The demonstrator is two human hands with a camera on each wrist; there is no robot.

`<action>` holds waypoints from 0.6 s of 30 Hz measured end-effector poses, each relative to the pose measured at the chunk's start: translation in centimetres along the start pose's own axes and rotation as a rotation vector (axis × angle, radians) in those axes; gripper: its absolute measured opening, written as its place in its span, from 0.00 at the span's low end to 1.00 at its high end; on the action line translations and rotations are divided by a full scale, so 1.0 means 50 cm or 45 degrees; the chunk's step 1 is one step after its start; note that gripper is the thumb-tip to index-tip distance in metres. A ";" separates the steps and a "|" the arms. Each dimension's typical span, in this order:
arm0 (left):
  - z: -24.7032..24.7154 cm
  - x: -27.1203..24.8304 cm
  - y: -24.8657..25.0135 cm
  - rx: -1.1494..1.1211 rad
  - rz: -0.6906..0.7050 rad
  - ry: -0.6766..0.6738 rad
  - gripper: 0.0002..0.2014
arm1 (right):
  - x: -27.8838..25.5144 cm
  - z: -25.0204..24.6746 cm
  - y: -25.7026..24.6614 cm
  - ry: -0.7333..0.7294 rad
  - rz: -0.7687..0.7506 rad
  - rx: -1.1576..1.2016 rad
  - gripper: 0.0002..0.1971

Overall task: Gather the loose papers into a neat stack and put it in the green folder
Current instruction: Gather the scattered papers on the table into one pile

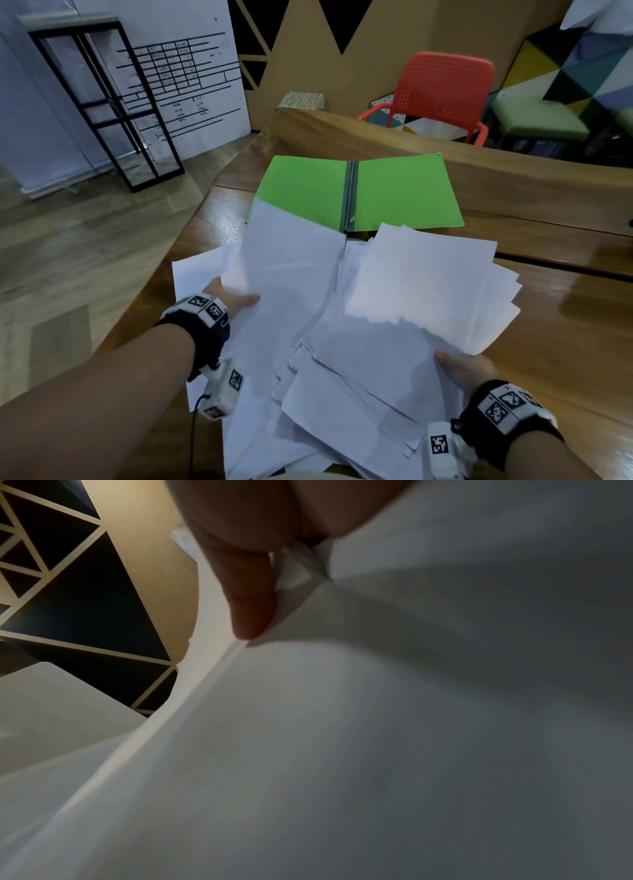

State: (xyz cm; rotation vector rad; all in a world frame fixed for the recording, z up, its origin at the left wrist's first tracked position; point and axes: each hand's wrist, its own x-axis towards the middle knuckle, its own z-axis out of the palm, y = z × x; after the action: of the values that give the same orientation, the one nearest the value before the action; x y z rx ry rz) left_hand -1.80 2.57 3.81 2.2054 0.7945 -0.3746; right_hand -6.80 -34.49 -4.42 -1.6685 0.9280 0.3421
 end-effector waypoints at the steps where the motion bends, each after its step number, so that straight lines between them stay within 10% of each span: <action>1: 0.009 -0.003 -0.008 0.125 0.006 -0.066 0.33 | -0.001 0.001 0.000 -0.004 -0.003 -0.006 0.13; 7: 0.004 -0.012 -0.007 0.035 0.016 0.070 0.25 | 0.001 -0.008 0.005 -0.013 0.034 0.037 0.17; 13: -0.034 0.003 0.033 -0.291 0.007 0.099 0.18 | 0.034 -0.009 0.021 -0.205 0.052 0.207 0.55; 18: -0.004 -0.001 -0.011 -0.352 0.021 -0.079 0.17 | -0.001 0.006 -0.007 -0.435 0.094 0.293 0.18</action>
State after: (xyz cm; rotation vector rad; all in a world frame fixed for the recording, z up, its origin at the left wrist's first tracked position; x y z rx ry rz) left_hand -2.17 2.98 3.68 1.9324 0.7463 -0.3032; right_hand -6.52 -34.15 -4.23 -1.3168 0.7423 0.5317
